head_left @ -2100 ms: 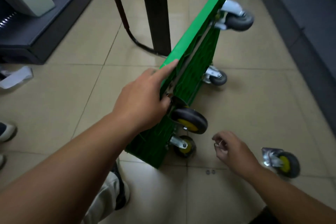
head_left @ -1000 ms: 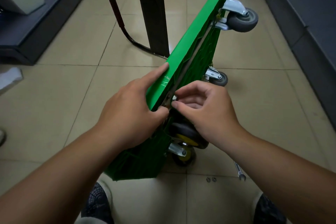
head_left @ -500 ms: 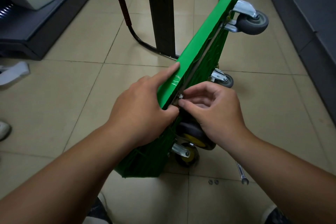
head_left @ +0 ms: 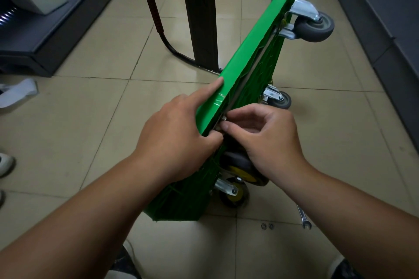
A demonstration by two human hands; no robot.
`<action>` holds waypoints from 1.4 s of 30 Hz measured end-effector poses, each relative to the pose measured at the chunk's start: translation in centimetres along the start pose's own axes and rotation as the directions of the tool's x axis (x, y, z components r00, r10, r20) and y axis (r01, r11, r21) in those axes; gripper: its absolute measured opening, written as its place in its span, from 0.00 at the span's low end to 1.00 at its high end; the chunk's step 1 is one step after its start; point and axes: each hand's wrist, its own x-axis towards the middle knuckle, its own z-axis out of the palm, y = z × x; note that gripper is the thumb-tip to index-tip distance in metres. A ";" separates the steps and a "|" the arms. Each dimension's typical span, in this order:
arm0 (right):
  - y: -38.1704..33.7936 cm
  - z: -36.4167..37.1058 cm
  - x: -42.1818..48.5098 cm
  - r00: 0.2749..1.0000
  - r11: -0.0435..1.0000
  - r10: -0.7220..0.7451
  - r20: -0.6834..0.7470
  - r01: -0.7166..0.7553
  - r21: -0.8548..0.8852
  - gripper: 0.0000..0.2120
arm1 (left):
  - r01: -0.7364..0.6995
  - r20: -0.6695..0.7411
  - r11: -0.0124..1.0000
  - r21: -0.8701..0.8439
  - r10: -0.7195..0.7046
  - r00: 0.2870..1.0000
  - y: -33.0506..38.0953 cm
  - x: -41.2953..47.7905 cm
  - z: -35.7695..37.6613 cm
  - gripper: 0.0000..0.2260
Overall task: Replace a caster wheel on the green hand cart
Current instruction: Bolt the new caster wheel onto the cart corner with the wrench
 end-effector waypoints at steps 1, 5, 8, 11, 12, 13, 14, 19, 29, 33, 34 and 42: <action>0.1 0.0 0.0 1.000 1.000 -0.005 -0.008 0.005 -0.016 0.08 | 0.000 0.000 1.000 -0.002 0.000 1.000 0.0 0.0 0.0 0.39; 0.3 0.1 -0.1 1.000 0.997 -0.020 -0.024 0.018 -0.081 0.05 | -0.006 -0.006 1.000 0.002 0.007 1.000 0.0 -0.1 0.1 0.40; 0.4 0.2 -0.1 1.000 0.993 -0.007 -0.028 0.004 -0.122 0.05 | -0.008 -0.005 1.000 0.010 0.008 1.000 0.0 -0.1 0.2 0.40; 0.6 0.6 0.0 0.997 0.995 0.041 -0.064 -0.047 -0.091 0.03 | -0.007 -0.001 1.000 0.017 0.007 1.000 -0.1 -0.1 0.3 0.40; 0.5 0.7 0.0 0.995 0.996 0.066 -0.075 -0.070 -0.052 0.01 | -0.007 -0.002 1.000 0.018 0.007 1.000 -0.1 -0.1 0.3 0.40; 0.5 0.8 0.0 0.993 0.996 0.079 -0.086 -0.082 -0.026 0.02 | -0.007 -0.003 1.000 0.017 0.007 1.000 -0.1 -0.1 0.3 0.40; 0.4 0.8 0.0 0.993 0.997 0.078 -0.090 -0.080 -0.020 0.03 | -0.006 -0.005 1.000 0.015 0.006 1.000 -0.1 0.0 0.3 0.40; 0.1 0.3 0.0 0.998 0.998 0.056 -0.033 -0.057 -0.008 0.05 | 0.003 -0.005 1.000 0.010 -0.002 1.000 -0.1 0.0 0.1 0.40; 0.4 0.3 0.2 0.998 0.994 0.064 -0.011 -0.065 -0.084 0.04 | -0.012 -0.007 1.000 0.017 0.012 1.000 -0.2 0.0 0.2 0.39; 0.3 0.5 0.1 0.998 0.997 0.032 -0.051 -0.035 -0.066 0.04 | -0.013 -0.007 1.000 0.022 0.014 1.000 -0.1 0.0 0.2 0.40; 0.3 0.5 0.1 0.998 0.997 0.025 -0.052 -0.029 -0.071 0.04 | -0.012 -0.007 1.000 0.021 0.012 1.000 -0.1 0.0 0.1 0.40; -0.1 0.2 0.3 0.998 0.980 0.025 -0.051 -0.035 -0.195 0.10 | 0.000 0.006 1.000 0.004 0.000 1.000 0.2 -0.2 -0.1 0.40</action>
